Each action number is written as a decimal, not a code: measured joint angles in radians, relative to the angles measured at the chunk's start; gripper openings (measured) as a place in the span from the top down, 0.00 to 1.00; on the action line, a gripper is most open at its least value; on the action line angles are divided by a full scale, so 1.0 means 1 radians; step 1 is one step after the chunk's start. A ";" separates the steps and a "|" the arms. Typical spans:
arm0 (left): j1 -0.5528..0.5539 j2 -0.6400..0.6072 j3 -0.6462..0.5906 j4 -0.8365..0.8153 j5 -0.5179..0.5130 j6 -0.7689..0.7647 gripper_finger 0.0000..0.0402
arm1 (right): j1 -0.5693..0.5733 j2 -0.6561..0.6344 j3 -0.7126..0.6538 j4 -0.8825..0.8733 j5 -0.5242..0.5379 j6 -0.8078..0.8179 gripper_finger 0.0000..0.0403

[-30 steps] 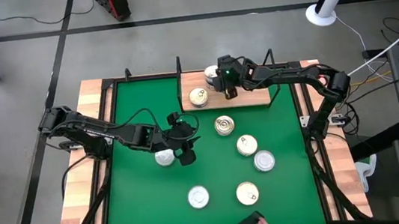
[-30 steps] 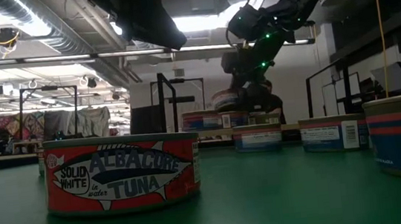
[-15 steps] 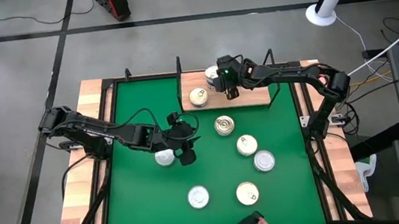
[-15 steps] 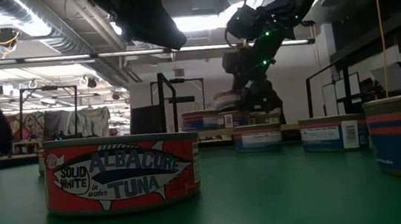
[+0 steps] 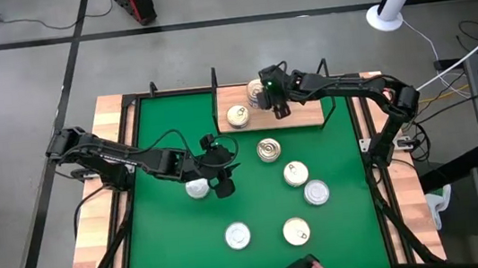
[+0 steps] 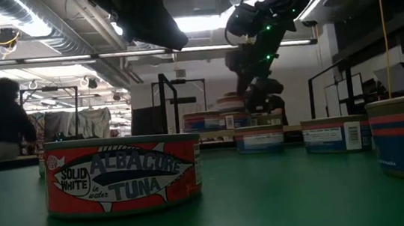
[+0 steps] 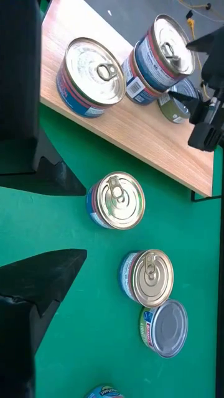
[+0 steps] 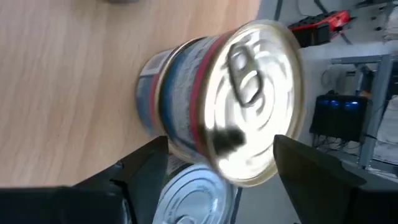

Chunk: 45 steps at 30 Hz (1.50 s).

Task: Stack canned seafood by type on shelf
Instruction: Stack the blue tuna can on top of the blue can on the shelf, then put the blue tuna can on the shelf aligned with the blue tuna can

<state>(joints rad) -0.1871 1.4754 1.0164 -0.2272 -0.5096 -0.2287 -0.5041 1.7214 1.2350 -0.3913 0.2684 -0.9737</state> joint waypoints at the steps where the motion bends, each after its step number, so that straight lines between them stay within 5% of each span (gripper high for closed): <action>1: 0.000 0.000 0.000 0.000 0.000 0.000 0.64 | 0.000 0.000 0.000 -0.009 0.000 0.000 0.29; 9: 0.000 0.000 0.000 0.000 0.000 -0.001 0.64 | 0.015 0.000 0.007 -0.072 0.049 0.000 0.29; 19: 0.000 0.024 0.000 0.053 0.000 0.021 0.64 | 0.119 0.000 0.196 -0.447 0.159 0.192 0.29; 25: 0.011 0.110 0.000 0.207 0.004 0.168 0.64 | 0.171 -0.004 0.304 -0.731 0.039 0.377 0.29; 30: 0.031 0.189 0.000 0.343 0.027 0.310 0.64 | 0.193 -0.058 0.272 -0.853 -0.164 0.474 0.29; 35: 0.068 0.268 0.000 0.430 0.104 0.413 0.64 | 0.215 -0.156 0.153 -0.810 -0.283 0.528 0.29; 45: 0.130 0.424 -0.001 0.555 0.139 0.553 0.64 | 0.257 -0.242 -0.118 -0.492 -0.288 0.630 0.29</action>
<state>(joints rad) -0.0567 1.8992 1.0158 0.3282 -0.3703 0.3238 -0.2467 1.4792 1.1169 -0.8829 -0.0199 -0.3432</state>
